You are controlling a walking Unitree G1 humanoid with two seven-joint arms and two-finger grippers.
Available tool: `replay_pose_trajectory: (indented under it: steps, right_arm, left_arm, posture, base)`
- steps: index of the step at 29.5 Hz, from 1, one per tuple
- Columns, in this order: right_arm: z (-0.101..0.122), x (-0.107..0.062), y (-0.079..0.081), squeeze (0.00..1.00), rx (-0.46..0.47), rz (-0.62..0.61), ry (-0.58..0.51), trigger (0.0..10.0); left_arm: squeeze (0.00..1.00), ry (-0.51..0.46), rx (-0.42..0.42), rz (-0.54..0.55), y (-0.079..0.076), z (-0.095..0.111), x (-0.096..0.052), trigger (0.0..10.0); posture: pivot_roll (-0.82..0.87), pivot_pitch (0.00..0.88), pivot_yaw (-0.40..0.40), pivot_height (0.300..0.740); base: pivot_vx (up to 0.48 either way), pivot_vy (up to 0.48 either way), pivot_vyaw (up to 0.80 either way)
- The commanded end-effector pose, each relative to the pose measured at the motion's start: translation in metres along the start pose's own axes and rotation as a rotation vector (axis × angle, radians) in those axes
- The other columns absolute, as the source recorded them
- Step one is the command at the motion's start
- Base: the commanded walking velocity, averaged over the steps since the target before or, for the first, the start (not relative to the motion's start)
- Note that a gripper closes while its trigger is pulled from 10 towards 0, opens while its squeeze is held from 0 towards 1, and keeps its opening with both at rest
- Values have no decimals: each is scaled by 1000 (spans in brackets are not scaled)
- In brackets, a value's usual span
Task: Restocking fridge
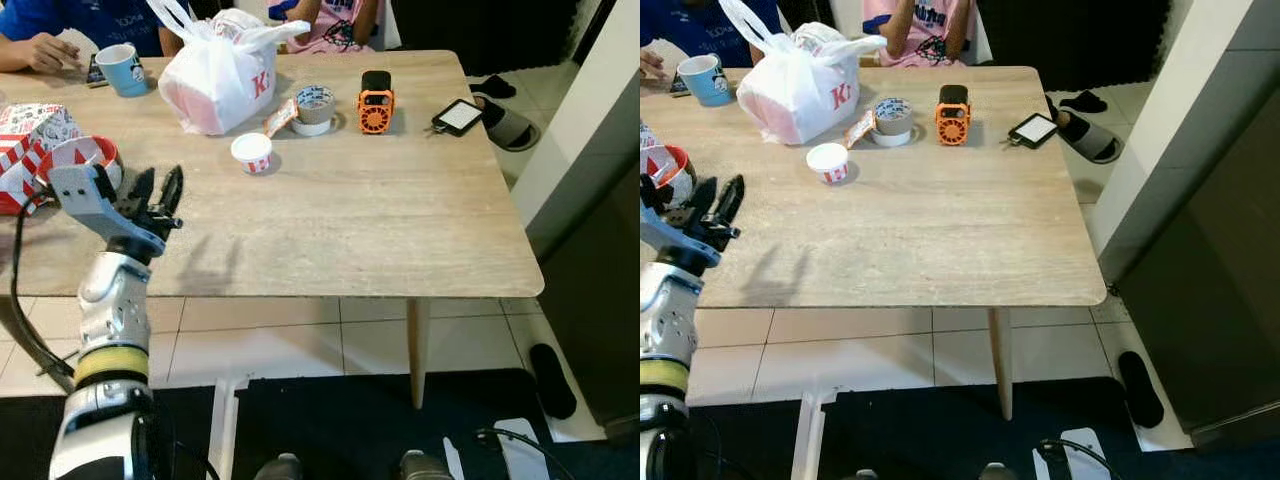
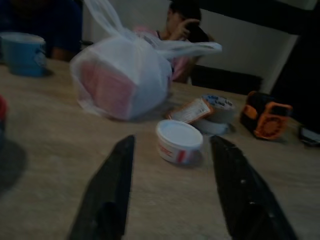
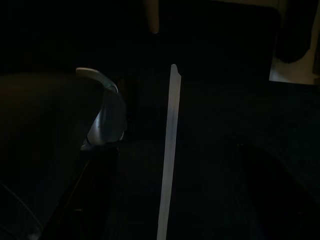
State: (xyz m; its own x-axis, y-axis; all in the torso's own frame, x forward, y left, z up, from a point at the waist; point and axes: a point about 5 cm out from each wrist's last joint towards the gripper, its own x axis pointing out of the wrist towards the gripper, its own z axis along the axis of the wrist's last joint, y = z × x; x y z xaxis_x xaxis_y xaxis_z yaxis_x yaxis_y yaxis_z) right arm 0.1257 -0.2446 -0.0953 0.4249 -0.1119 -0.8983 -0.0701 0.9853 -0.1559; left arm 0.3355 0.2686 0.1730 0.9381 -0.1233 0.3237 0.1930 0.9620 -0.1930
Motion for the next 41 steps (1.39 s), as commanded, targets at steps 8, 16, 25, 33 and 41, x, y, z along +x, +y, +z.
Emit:
replay_pose_trajectory:
  steps: [8,16,25,33,41]
  right_arm:
    - [-1,0,5,0,39,23,7,10000]
    - [6,1,8,0,60,72,-20,10000]
    - [11,2,13,0,20,121,-27,10000]
    - [10,2,11,0,42,89,-19,10000]
    - [9,3,18,0,55,127,-17,10000]
  left_arm:
    - [522,45,-65,-4,-6,-14,-12,10000]
    - [0,103,-45,11,3,-18,-20,10000]
    - [0,134,10,36,5,-21,-17,10000]
    - [0,126,42,7,-3,-19,-11,10000]
    - [0,144,92,-30,-4,-21,-10,10000]
  posture:
    - [-58,67,47,740]
    - [-44,43,39,740]
    - [-41,26,33,740]
    - [-41,23,33,740]
    - [-44,14,38,740]
  base:
    - [0,0,0]
    - [0,0,0]
    - [0,0,521]
    - [0,0,488]
    - [99,0,0]
